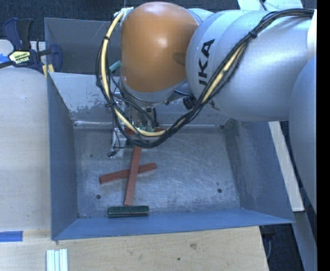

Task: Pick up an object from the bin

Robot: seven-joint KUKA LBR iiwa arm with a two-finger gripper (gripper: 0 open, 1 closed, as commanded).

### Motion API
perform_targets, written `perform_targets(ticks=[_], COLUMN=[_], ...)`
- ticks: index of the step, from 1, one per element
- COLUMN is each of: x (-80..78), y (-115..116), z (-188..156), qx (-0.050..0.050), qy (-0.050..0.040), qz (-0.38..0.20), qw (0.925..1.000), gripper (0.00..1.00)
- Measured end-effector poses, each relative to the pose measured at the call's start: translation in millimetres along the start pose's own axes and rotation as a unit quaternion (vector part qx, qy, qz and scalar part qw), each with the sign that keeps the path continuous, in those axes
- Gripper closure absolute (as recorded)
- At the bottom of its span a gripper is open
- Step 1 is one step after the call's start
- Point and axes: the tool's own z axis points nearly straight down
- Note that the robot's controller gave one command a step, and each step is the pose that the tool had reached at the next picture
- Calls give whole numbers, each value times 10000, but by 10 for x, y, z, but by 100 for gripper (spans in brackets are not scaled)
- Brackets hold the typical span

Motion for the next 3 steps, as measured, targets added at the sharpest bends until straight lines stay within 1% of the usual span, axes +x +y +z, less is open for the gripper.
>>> perform_targets(ticks=[1, 2, 3], x=[-56, 574, 539], y=[-359, -537, -524], z=[1619, 1730, 1709], qx=[6, -9, -20], qy=[1, -31, -69], qz=[-860, -815, -810], qw=[9963, 9967, 9967], gripper=[0, 0, 100])
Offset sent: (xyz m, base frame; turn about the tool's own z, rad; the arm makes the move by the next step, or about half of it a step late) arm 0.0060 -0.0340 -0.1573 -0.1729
